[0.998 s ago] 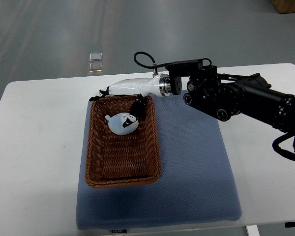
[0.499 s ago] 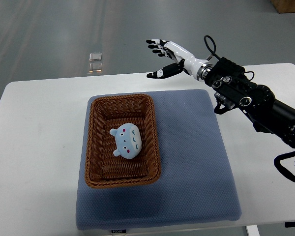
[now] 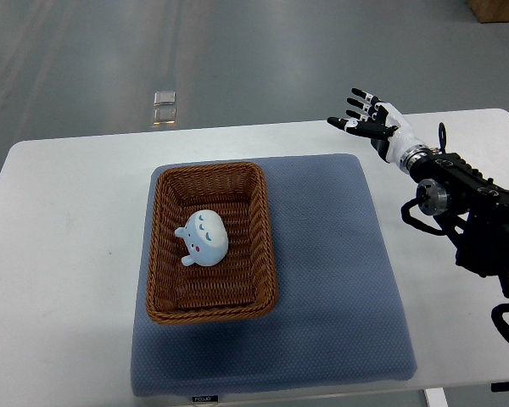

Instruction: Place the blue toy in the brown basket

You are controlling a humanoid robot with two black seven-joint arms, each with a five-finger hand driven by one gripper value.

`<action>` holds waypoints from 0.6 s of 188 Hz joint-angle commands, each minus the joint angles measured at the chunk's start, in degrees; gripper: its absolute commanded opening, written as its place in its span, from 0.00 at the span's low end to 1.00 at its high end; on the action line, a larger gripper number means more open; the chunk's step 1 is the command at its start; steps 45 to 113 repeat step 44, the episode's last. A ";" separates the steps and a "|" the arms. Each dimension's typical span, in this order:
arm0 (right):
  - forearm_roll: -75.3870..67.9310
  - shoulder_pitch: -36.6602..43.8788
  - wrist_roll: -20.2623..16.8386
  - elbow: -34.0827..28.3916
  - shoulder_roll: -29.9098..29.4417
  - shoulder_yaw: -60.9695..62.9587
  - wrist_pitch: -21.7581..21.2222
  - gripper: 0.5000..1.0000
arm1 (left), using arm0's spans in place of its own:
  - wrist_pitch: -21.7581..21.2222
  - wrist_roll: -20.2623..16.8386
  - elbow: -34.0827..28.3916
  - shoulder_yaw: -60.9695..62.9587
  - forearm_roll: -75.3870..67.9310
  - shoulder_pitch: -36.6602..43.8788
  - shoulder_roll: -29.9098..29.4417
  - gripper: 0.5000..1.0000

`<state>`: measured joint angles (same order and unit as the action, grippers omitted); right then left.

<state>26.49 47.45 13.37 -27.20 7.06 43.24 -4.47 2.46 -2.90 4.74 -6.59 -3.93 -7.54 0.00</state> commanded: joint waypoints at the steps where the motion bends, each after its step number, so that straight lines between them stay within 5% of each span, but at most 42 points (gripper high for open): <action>1: -0.65 -0.96 0.25 -0.05 1.03 0.00 0.07 0.82 | 0.00 0.00 0.00 0.00 -0.02 -0.02 0.00 1.00; 113: -0.74 -1.13 0.17 -0.40 1.64 -0.08 -0.19 0.83 | 0.00 0.00 0.00 0.00 -0.02 -0.11 0.00 1.00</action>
